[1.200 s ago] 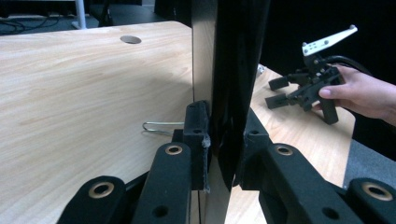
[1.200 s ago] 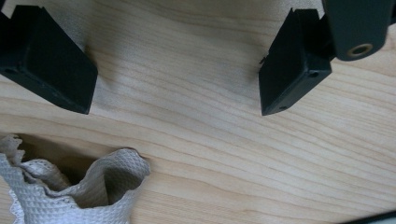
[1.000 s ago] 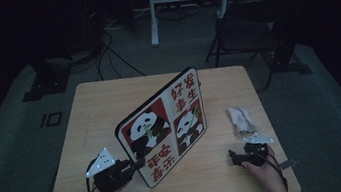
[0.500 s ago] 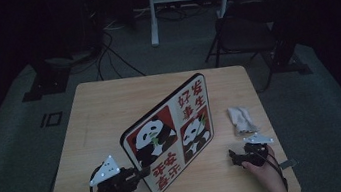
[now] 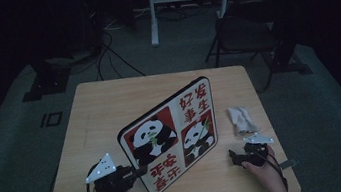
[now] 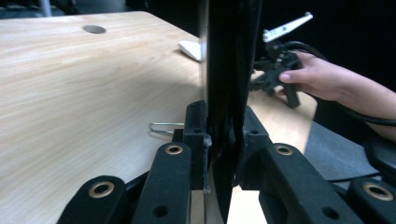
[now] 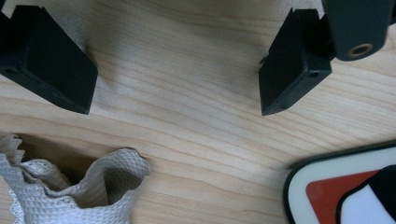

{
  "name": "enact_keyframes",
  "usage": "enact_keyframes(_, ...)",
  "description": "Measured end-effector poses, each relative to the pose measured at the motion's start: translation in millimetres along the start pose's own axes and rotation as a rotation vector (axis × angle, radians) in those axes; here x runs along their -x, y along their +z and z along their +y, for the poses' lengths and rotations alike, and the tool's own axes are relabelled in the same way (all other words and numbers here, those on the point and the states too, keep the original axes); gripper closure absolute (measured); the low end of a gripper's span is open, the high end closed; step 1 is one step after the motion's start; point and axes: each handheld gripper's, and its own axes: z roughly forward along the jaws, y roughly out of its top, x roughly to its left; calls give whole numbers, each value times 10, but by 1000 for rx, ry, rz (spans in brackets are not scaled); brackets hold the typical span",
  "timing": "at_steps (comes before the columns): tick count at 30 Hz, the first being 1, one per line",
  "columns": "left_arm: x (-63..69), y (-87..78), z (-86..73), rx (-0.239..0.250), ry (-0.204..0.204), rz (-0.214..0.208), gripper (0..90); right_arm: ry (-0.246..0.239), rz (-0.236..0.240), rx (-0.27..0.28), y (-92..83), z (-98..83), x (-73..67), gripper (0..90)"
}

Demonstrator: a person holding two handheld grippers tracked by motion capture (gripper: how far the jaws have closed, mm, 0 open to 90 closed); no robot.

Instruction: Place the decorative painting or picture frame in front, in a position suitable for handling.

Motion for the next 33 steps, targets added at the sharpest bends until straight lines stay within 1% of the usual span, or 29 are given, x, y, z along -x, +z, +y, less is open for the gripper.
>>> enact_keyframes(1,-19,-6,-23,19,-16,-17,786,1,0,0,0,0,0,111)
enact_keyframes(2,-19,-6,-23,19,-16,-17,739,0,0,0,0,0,0,111)
enact_keyframes(4,-18,-5,-31,24,-26,-46,720,0,0,0,0,0,0,111)
enact_keyframes(5,-17,-2,-32,22,-27,-49,660,0,0,0,0,0,0,112)
enact_keyframes(6,-14,-1,-37,24,-25,-44,660,0,0,0,0,0,0,112)
enact_keyframes(7,-14,6,-45,24,-26,-37,603,0,0,0,0,0,0,111)
enact_keyframes(9,-15,24,-79,25,-29,-15,583,0,0,0,0,0,0,112)
enact_keyframes(10,-20,41,-114,22,-49,-16,564,0,0,0,0,0,0,112)
enact_keyframes(11,-19,53,-139,18,-57,-19,502,0,0,0,0,0,0,112)
enact_keyframes(12,-2,72,-178,5,-55,1,471,0,0,0,0,0,0,112)
enact_keyframes(13,12,84,-206,-9,-51,18,465,0,0,0,0,0,0,112)
enact_keyframes(14,24,92,-233,-10,-47,18,465,0,0,0,0,0,0,112)
enact_keyframes(15,57,95,-276,3,-27,26,468,0,0,0,0,0,0,112)
enact_keyframes(16,57,95,-276,3,-27,26,496,0,0,0,0,0,0,112)
enact_keyframes(17,70,103,-292,-7,-19,11,496,0,0,0,0,0,0,112)
enact_keyframes(18,88,109,-309,-15,-4,16,503,-2,0,0,0,-1,1,111)
enact_keyframes(19,108,108,-330,-3,17,36,503,-2,0,0,0,-1,1,111)
enact_keyframes(20,111,105,-351,7,23,39,504,-3,0,0,0,-1,2,112)
enact_keyframes(22,101,112,-384,11,0,39,522,-3,0,0,0,-1,2,112)
enact_keyframes(23,99,108,-404,27,0,48,524,-3,0,0,0,-1,2,112)
enact_keyframes(24,95,110,-414,26,8,60,524,-3,0,0,0,-1,2,112)
enact_keyframes(25,87,108,-412,9,10,77,616,-3,0,0,0,-1,2,112)
enact_keyframes(26,78,98,-409,9,-4,71,681,-3,0,0,0,-1,2,112)
enact_keyframes(27,50,82,-390,21,-29,56,686,-2,0,0,0,-1,1,112)
enact_keyframes(28,50,82,-390,21,-29,56,747,-2,0,0,0,-1,1,112)
enact_keyframes(29,41,74,-376,20,-22,58,747,-2,0,0,0,-1,1,112)
enact_keyframes(30,34,74,-373,21,-18,63,772,-1,0,0,0,0,1,112)
enact_keyframes(31,18,77,-369,15,-25,56,781,-1,0,0,0,0,1,111)
enact_keyframes(33,-13,73,-369,23,-23,52,780,-1,0,0,0,0,0,111)
